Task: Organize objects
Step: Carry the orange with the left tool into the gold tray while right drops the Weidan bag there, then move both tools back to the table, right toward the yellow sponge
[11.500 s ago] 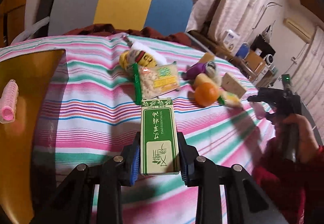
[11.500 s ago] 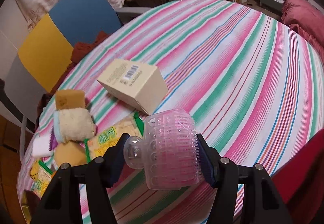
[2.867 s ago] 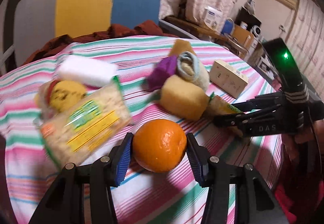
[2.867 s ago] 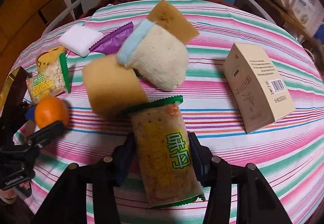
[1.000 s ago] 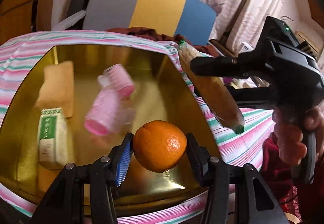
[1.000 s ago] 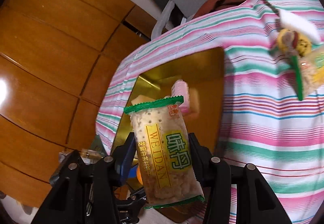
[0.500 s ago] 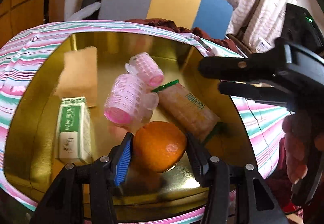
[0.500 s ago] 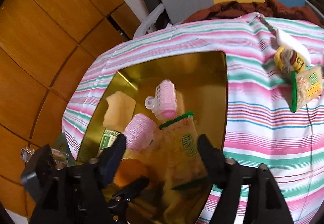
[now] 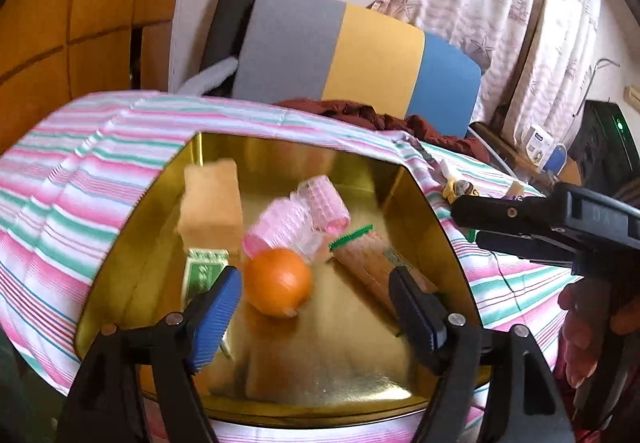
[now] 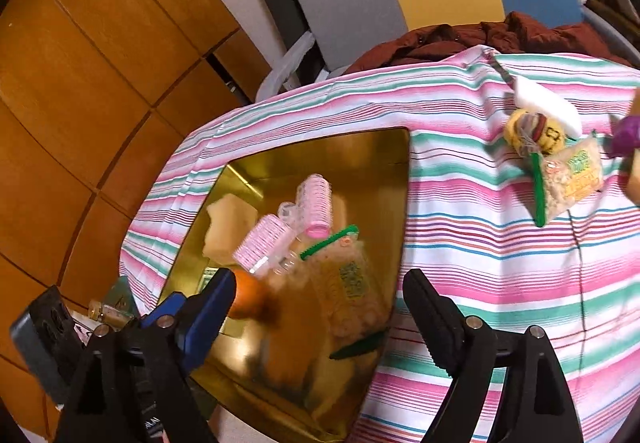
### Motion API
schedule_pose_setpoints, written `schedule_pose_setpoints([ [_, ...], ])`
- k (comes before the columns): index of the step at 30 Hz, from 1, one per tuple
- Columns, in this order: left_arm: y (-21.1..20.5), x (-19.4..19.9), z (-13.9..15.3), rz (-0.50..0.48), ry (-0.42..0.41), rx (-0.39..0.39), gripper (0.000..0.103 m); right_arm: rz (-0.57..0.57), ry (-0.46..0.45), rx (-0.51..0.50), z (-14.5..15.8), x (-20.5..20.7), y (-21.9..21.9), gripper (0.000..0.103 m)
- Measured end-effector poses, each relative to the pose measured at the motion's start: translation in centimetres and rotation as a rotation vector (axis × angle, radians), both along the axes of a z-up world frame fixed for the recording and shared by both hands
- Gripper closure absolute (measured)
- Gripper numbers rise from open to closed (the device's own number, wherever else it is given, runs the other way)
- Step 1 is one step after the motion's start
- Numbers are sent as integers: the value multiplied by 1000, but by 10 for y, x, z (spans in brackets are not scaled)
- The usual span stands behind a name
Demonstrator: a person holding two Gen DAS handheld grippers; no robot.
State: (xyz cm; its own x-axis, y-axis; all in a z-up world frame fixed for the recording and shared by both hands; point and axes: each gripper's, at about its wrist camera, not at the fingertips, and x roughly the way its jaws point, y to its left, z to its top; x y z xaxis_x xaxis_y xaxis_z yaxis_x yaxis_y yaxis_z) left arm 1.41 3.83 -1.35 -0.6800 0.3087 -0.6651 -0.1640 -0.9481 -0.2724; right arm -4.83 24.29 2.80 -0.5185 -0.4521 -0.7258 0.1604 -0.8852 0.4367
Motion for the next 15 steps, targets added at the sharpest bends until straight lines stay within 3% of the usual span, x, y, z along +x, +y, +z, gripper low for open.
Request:
schedule_pose_setpoints([
  [5,9,-3,-8,-39,-68,82,26,-35,-18,13,-3,2,19,12],
  [15,40,19,6,-140,17,42,26,-147,-86,81,-22,7,89,10],
])
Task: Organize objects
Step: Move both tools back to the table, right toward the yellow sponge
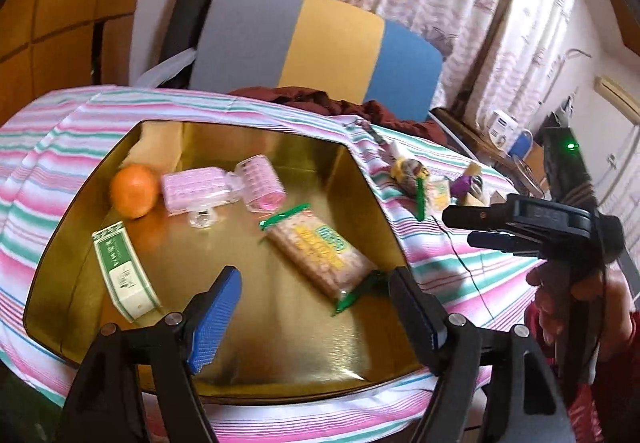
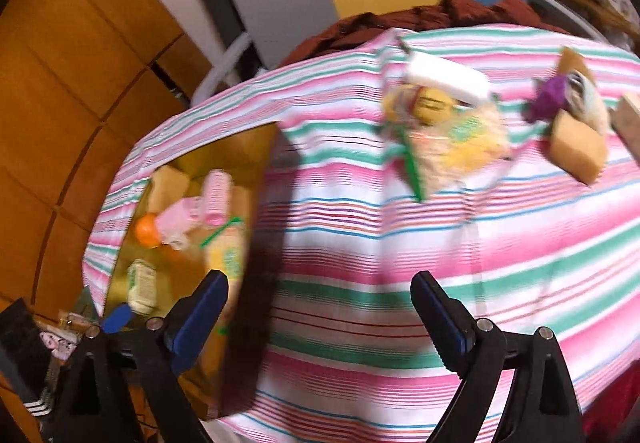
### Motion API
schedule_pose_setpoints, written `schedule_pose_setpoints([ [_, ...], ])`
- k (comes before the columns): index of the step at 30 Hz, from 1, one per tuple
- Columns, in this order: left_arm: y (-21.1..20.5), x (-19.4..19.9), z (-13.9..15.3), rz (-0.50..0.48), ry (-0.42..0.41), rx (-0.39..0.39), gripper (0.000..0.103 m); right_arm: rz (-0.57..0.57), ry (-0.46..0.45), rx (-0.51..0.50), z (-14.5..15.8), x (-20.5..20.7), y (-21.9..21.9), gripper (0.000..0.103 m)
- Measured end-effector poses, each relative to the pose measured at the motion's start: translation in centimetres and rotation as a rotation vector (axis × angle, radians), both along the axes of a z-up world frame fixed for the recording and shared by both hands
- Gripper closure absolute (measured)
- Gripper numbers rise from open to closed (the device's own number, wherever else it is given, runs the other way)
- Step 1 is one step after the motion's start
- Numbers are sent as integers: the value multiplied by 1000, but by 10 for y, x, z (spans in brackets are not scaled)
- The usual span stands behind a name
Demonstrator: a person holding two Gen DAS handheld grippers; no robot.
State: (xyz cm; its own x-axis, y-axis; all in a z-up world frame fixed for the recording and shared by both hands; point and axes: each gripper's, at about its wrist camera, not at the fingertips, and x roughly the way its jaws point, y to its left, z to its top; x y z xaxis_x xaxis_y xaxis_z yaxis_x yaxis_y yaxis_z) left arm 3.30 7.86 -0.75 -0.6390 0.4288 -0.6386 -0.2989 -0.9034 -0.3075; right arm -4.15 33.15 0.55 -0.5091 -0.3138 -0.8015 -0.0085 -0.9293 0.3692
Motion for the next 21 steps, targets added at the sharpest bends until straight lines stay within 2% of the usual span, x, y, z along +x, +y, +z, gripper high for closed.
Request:
schedule_pose_setpoints([
  [11,46,8,9,-101,6,-4,26,-208,-109,48,-25,-3,114,9],
  [15,68,6,15,-132,13,-25,26,-317,-142,16,-32,-5,159,6],
  [18,87,7,15,-174,5,-35,26,-377,-153,-6,-35,-9,185,5],
  [21,103,12,15,-206,11,-63,26,-432,-150,24,-34,-16,204,2],
])
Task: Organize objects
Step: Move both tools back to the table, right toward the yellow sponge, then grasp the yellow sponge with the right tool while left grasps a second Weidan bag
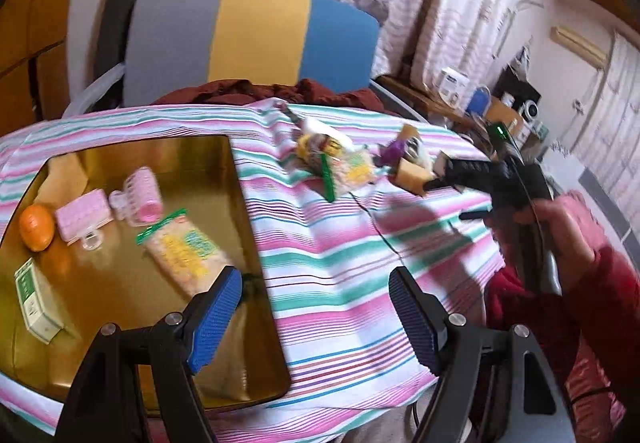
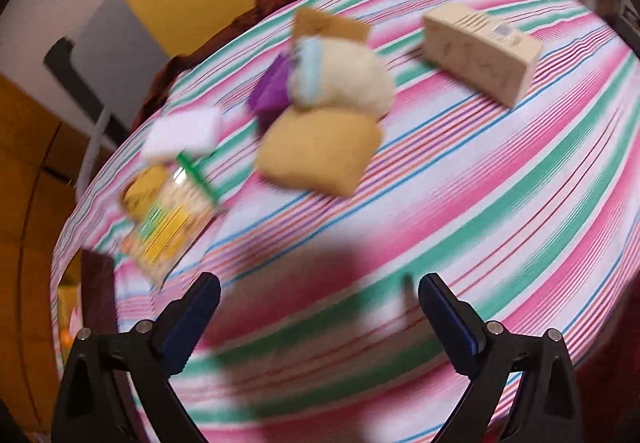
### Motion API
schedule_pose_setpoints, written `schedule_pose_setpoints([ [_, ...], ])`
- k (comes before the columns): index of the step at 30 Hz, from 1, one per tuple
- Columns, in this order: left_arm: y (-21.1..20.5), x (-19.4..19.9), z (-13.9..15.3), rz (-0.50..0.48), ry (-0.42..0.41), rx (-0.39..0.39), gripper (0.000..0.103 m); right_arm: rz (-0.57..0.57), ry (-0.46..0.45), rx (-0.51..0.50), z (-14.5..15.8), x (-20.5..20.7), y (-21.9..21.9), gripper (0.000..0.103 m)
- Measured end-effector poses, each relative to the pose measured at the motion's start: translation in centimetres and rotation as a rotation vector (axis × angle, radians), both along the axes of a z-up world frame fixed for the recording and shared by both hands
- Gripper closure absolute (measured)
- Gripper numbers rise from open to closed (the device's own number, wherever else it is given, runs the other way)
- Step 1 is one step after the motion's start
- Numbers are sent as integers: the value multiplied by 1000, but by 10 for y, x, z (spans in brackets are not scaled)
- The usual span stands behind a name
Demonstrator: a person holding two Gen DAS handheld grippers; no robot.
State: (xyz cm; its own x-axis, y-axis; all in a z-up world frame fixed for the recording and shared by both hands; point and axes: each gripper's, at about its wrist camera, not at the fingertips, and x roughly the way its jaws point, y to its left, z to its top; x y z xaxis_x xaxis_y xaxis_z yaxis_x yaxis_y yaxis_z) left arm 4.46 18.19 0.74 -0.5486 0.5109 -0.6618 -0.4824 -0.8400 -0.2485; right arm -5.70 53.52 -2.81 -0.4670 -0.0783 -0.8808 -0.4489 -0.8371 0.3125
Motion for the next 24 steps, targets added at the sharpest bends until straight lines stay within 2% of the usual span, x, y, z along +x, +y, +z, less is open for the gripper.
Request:
schedule_pose_setpoints([
  [5,23,5,-1,-52,-4,-37,25,-41,21,77,5,-29,19,0],
  [13,45,3,-1,-73,-4,-97,25,-36,12,29,-20,-69,17,0],
  [18,58,-12,-1,-69,-16,-111,25,45,41,176,-16,-72,4,0],
  [19,62,-16,0,-71,-18,-110,25,54,40,209,-14,-72,4,4],
  [20,66,-20,1,-72,-21,-108,25,64,25,223,-14,-72,5,16],
  [21,70,-26,2,-70,-24,-109,25,81,5,209,-16,-72,7,22],
  [24,85,-47,5,-68,-23,-125,25,67,-1,141,-13,-66,18,26],
])
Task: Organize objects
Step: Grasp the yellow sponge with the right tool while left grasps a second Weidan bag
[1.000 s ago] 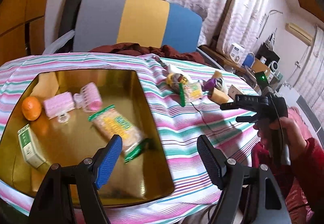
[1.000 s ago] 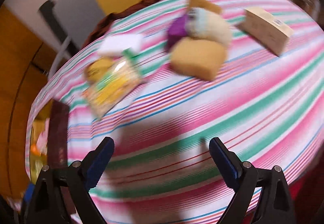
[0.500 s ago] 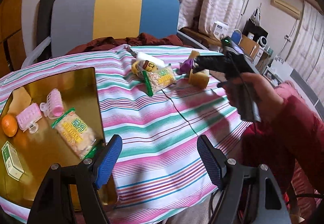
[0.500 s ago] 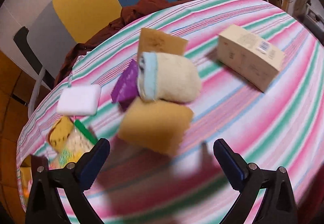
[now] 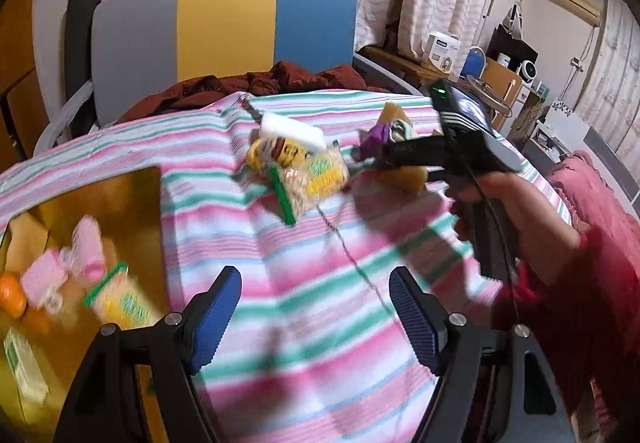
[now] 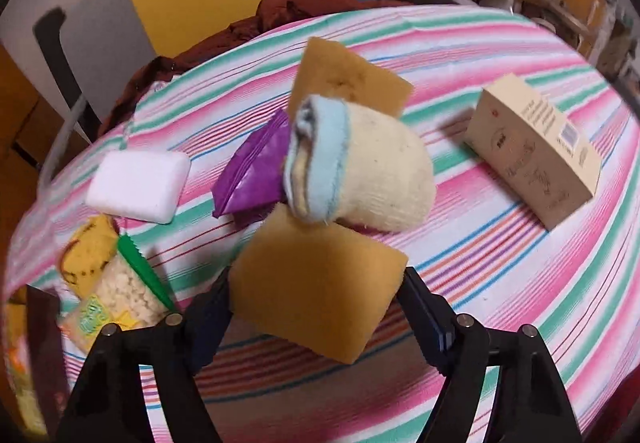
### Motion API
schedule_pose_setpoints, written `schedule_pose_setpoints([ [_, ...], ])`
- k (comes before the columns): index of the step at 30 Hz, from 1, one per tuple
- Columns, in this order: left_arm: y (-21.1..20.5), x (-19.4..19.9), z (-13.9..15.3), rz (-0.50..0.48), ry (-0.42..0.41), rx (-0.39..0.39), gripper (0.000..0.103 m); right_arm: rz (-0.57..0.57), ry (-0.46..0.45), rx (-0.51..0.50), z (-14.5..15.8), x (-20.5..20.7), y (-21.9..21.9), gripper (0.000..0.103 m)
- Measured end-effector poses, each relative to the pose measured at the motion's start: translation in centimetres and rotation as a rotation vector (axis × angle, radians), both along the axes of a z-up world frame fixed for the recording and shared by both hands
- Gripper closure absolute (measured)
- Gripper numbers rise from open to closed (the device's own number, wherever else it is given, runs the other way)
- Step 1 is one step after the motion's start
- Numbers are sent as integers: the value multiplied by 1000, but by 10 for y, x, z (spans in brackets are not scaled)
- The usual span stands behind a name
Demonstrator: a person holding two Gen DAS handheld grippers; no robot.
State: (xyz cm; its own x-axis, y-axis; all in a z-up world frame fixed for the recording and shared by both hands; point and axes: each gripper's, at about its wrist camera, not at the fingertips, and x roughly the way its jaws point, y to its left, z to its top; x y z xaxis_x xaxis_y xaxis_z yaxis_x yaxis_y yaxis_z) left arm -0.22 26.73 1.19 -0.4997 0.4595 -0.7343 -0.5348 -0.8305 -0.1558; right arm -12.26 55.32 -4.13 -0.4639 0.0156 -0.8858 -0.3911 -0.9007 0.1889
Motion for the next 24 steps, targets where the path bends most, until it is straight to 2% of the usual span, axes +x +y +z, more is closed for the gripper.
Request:
schedule_pose_setpoints([
  [7,37,-56,-9,26,-40,-31,25,-56,-55,-96,5,30,28,26],
  [11,58,-86,-21,36,-62,-72,25,-105,-41,-152,5,44,47,27],
  [16,80,-119,-45,31,-106,-120,25,-93,-55,-146,3,41,46,26],
  [19,84,-122,-57,-1,-171,-102,25,-85,-59,-136,4,40,44,26],
  [22,83,-108,-62,-30,-226,-40,26,-89,-56,-152,6,47,50,26],
  [24,84,-95,-61,-53,-229,-20,26,-89,-55,-153,4,41,47,26],
])
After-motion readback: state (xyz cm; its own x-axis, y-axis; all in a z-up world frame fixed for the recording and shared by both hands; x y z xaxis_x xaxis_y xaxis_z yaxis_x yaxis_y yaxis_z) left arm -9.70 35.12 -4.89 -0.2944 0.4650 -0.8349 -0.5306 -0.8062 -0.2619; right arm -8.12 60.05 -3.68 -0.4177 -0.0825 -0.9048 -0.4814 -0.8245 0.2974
